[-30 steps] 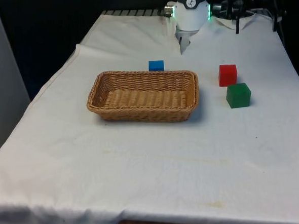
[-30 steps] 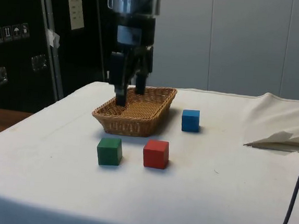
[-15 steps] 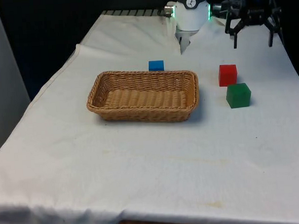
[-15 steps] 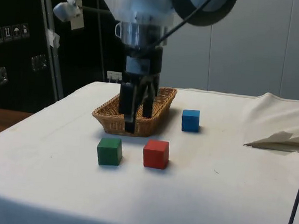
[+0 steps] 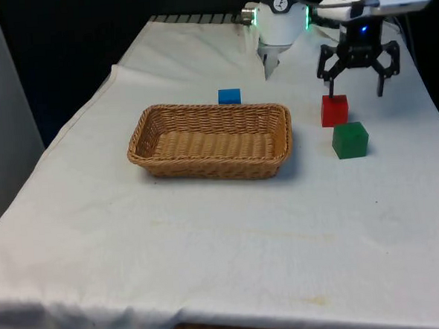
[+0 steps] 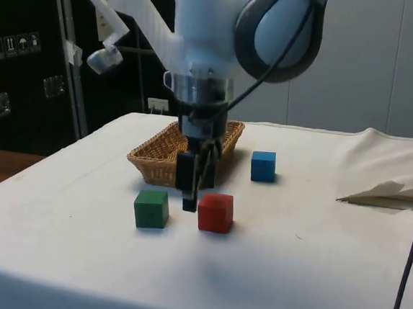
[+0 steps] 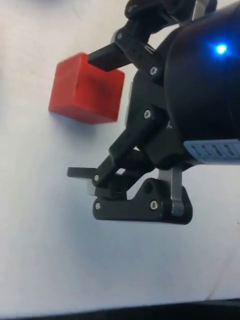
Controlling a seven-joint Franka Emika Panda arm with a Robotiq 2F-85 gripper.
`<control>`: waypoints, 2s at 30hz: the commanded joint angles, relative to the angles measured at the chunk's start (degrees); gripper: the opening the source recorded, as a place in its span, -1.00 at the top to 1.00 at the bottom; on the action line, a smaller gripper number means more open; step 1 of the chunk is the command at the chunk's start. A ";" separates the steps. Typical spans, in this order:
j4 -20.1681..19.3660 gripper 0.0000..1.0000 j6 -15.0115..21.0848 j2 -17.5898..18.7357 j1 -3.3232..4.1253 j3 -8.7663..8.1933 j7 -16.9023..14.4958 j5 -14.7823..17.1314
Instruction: Pick up exactly two blocks and place them into the basket.
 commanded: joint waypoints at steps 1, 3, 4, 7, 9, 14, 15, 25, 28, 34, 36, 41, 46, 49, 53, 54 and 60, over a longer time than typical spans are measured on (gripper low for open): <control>-0.63 -1.00 1.32 0.29 -0.69 0.23 -1.66 0.92; -0.34 -1.00 0.92 0.69 -0.29 -0.57 -1.15 0.00; -0.97 -1.00 2.06 0.86 -1.03 -0.17 -2.81 1.15; -1.83 -1.00 3.38 1.60 -1.60 -0.92 -4.70 1.32; -2.41 -1.00 3.95 1.78 -1.83 -1.43 -5.44 1.20; -3.67 -1.00 5.61 1.95 -2.01 -2.29 -6.59 1.03; -4.07 -1.00 6.82 2.29 -1.95 -2.46 -6.70 0.86; -3.21 -0.66 11.00 5.96 -1.55 -2.81 -5.96 0.06; -2.86 0.33 11.46 6.59 -1.43 -2.86 -5.79 0.00; -2.81 0.97 11.57 6.76 -1.43 -2.92 -5.73 -0.06; -2.75 0.97 11.63 6.82 -1.38 -2.92 -5.67 -0.06; -2.69 0.96 11.34 6.59 -1.38 -2.98 -5.67 -0.11; -2.52 0.96 8.77 3.78 -1.38 -3.21 -5.73 -0.34; -2.41 0.96 7.79 2.81 -1.38 -3.27 -5.67 -0.34; -2.12 0.96 5.16 0.23 -1.49 -3.27 -5.61 -0.46; -2.06 0.96 4.64 -0.23 -1.49 -3.27 -5.61 -0.52; -1.55 0.96 2.23 -2.58 -1.60 -3.32 -5.56 -0.57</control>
